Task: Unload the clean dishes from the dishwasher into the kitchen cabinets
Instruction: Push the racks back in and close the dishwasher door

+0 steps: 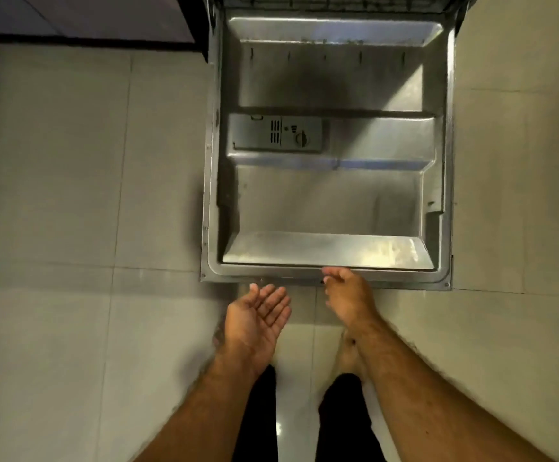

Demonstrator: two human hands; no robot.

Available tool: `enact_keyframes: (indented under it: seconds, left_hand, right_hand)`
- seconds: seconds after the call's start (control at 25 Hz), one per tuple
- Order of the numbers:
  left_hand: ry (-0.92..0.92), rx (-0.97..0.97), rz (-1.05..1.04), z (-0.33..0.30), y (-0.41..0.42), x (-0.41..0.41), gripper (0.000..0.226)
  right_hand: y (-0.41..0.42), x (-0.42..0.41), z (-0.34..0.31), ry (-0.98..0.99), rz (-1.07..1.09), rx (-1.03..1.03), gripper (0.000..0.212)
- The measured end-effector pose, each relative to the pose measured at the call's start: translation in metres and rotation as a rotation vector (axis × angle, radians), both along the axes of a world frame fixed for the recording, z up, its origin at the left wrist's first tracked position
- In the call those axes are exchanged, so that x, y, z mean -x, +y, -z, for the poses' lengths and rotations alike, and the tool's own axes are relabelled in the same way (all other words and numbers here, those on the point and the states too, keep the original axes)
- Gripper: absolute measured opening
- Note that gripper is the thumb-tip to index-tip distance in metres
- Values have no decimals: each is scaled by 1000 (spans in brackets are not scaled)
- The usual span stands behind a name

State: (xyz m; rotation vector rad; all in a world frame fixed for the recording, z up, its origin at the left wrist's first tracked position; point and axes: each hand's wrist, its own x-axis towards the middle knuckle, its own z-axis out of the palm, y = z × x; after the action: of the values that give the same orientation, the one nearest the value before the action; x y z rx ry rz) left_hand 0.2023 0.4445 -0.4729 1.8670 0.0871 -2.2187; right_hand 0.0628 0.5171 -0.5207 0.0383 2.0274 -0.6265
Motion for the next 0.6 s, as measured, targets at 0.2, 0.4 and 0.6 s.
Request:
enact_keyframes:
  seconds: [0.2,0.4,0.6]
  left_hand:
    - [-2,-22,-172,20,45,5,44]
    - [-48,71,-136,72,63,30,42]
    - [-97,17,-138,119,76,31,46]
  right_hand:
    - [33,11,-6,-194,550,52,34]
    - [66,7,33,-302,746,83,38]
    - [67,0,91,-383,1017,111,26]
